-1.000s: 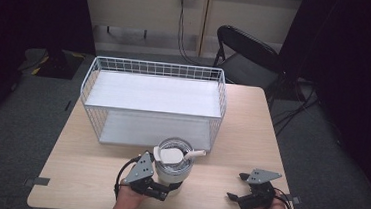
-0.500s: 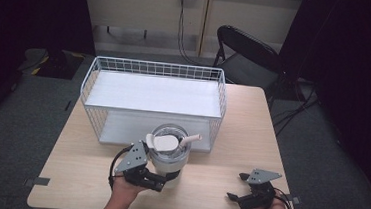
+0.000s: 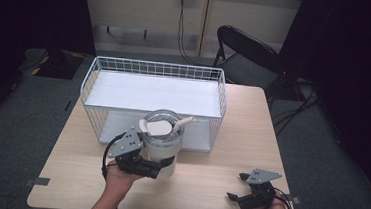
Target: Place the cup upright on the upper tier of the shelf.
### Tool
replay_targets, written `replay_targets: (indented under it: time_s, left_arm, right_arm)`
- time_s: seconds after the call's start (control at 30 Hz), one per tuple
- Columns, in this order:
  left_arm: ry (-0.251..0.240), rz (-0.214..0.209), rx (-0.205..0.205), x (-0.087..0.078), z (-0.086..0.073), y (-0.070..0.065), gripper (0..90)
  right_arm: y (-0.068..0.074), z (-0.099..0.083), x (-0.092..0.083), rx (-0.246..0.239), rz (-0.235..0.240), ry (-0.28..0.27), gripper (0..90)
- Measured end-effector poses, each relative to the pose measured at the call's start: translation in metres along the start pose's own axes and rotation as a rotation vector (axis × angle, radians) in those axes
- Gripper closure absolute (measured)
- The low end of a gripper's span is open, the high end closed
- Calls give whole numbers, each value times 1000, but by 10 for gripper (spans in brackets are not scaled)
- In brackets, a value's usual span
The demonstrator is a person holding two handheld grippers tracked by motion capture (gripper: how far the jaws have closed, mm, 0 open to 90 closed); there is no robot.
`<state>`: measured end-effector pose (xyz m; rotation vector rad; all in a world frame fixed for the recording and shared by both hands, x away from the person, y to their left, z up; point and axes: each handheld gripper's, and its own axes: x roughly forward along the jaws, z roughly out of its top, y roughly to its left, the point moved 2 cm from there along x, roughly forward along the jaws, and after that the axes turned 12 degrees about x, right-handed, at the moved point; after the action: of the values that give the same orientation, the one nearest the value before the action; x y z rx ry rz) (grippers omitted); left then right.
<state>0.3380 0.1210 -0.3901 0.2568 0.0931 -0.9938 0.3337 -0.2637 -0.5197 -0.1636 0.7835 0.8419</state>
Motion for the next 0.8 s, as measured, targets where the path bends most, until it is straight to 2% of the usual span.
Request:
replay_targets:
  time_s: [0.17,0.43,0.8]
  left_arm:
    - [-11,6,-11,-1,8,5,87]
    - [-17,17,-3,-4,23,13,87]
    - [-14,33,-28,-8,42,26,87]
  right_arm:
    - [0,0,0,0,0,0,128]
    - [0,0,0,0,0,0,128]
    - [0,0,0,0,0,0,128]
